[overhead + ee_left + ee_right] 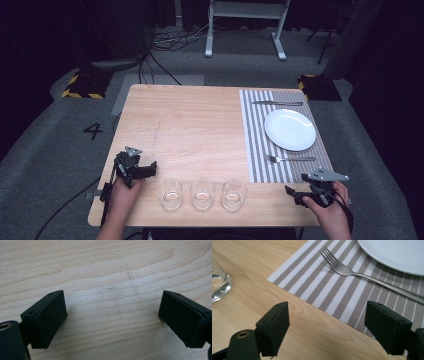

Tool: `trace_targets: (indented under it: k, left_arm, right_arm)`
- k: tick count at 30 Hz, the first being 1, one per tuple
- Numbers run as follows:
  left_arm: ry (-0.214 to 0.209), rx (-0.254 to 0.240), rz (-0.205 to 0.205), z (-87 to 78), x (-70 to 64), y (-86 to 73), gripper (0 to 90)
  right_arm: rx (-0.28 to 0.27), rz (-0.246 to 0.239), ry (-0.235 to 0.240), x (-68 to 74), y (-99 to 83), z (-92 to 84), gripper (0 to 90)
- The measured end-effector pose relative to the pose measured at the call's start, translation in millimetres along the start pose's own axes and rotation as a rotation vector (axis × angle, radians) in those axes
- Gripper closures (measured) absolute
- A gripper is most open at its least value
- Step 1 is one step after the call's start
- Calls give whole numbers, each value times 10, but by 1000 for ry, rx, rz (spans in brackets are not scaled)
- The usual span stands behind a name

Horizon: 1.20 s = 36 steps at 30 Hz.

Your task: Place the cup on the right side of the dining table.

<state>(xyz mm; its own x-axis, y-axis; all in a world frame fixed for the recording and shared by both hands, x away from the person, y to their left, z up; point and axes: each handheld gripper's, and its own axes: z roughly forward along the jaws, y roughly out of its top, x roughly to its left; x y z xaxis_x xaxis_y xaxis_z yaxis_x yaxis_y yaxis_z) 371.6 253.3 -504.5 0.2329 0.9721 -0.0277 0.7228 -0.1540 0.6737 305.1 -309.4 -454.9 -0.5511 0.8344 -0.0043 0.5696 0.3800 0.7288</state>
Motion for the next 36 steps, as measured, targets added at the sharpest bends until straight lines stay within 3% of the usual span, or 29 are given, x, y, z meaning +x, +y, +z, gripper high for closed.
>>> trace_targets:
  k: [9, 10, 19, 22, 30, 36]
  left_arm:
    - [0, -2, -3, 1, -2, 0, 81]
    - [0, 0, -1, 0, -1, 0, 81]
    - [0, 0, 0, 0, 0, 0, 81]
    - [0, 1, 1, 0, 1, 0, 81]
    - [-1, 0, 0, 1, 0, 0, 82]
    - [0, 1, 1, 0, 1, 0, 81]
  right_arm:
    - [-1, -67, 23, 221, 171, -28, 192]
    - [-13, -73, 47, 271, 207, -42, 191]
    - [-51, -115, 108, 496, 359, -109, 192]
    - [-46, -140, 149, 612, 424, -111, 191]
    - [-46, -186, 197, 822, 512, -92, 191]
    - [-7, -241, 232, 994, 562, -33, 190]
